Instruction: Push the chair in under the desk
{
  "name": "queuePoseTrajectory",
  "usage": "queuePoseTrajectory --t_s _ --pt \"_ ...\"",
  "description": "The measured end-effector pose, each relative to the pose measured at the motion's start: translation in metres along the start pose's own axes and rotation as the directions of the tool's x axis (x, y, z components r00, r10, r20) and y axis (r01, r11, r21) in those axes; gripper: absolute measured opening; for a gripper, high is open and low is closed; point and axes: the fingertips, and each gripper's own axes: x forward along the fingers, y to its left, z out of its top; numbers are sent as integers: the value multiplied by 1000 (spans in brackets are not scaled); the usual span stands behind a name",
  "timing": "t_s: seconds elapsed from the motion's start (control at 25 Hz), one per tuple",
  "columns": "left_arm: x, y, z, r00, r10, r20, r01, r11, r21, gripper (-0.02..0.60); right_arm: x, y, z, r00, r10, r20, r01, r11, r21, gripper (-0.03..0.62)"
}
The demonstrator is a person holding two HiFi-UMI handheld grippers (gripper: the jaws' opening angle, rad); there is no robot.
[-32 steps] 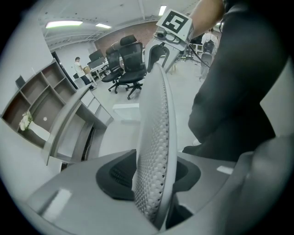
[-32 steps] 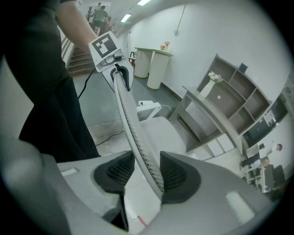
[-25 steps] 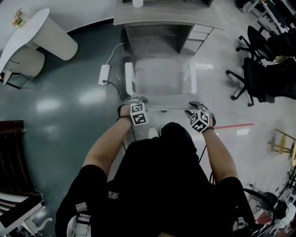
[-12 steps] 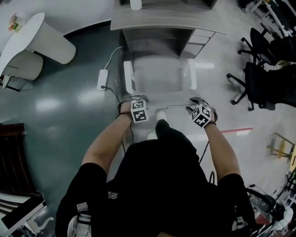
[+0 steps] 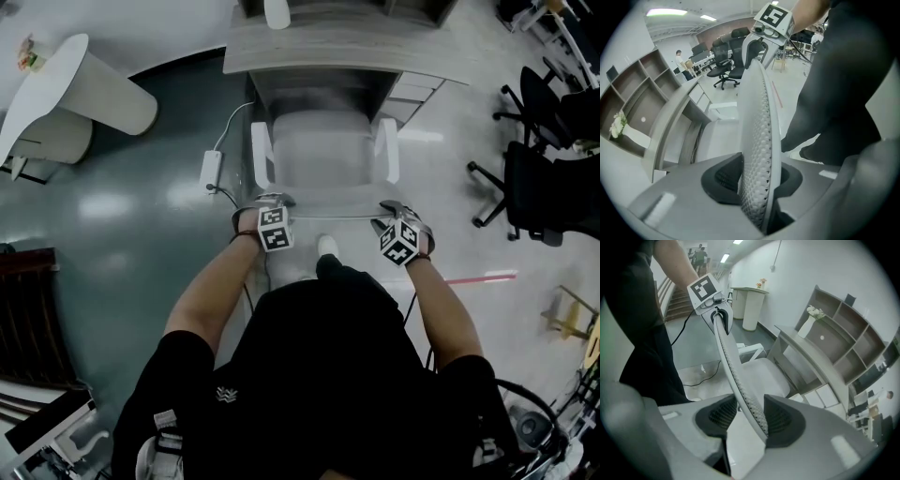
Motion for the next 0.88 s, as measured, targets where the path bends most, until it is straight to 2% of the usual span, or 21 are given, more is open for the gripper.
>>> queuePoseTrajectory --t_s 0.52,0.64,0.88 --pt "16 80 -4 998 11 -61 -13 999 -41 130 29 -74 24 1000 -3 23 3 1000 -2 183" --pt "16 93 -7 998 -6 -61 3 999 -36 133 33 -83 31 1000 7 24 -8 1000 13 183" --pt "21 126 -18 997 10 -73 -11 1000 -17 137 44 -102 47 1000 4 30 -5 1000 22 183"
